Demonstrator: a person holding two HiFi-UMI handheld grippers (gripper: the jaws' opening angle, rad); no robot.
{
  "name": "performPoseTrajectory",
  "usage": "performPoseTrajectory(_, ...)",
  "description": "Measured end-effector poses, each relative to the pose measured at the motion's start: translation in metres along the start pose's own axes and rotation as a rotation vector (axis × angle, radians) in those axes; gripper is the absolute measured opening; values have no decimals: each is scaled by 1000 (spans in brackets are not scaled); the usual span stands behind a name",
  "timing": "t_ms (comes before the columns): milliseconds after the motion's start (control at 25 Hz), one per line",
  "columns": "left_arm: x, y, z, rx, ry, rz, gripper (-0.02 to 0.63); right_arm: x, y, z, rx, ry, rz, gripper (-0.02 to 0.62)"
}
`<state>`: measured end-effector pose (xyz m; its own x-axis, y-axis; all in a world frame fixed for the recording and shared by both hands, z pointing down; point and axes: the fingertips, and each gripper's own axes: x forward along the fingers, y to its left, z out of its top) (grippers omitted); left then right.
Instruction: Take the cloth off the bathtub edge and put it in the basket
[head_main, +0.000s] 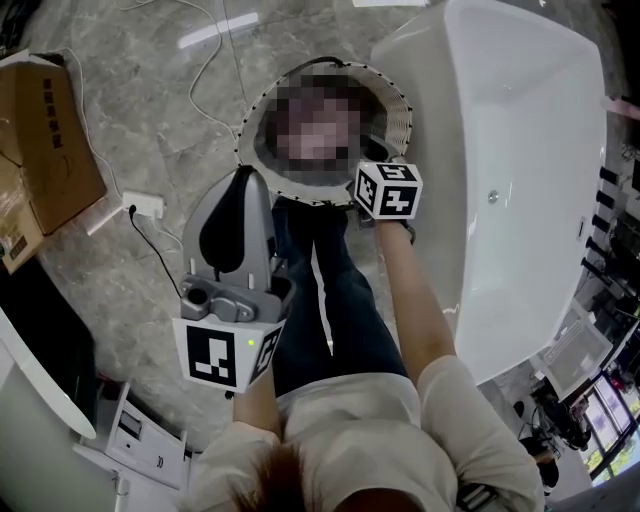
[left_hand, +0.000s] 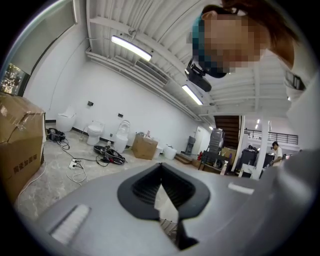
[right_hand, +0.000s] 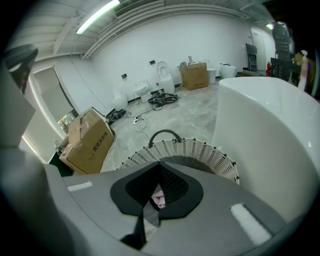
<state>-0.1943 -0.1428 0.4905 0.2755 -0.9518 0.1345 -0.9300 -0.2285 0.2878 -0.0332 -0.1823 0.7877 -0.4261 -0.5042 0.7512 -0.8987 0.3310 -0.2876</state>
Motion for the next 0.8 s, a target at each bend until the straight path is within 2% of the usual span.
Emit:
performPoseTrajectory(440, -1, -11, 47, 7, -17, -63, 14, -110, 30, 101, -9, -226, 33, -3)
performPoseTrajectory(800, -11, -34, 102, 28, -44, -126, 14, -213, 65, 176, -54, -360, 65, -3)
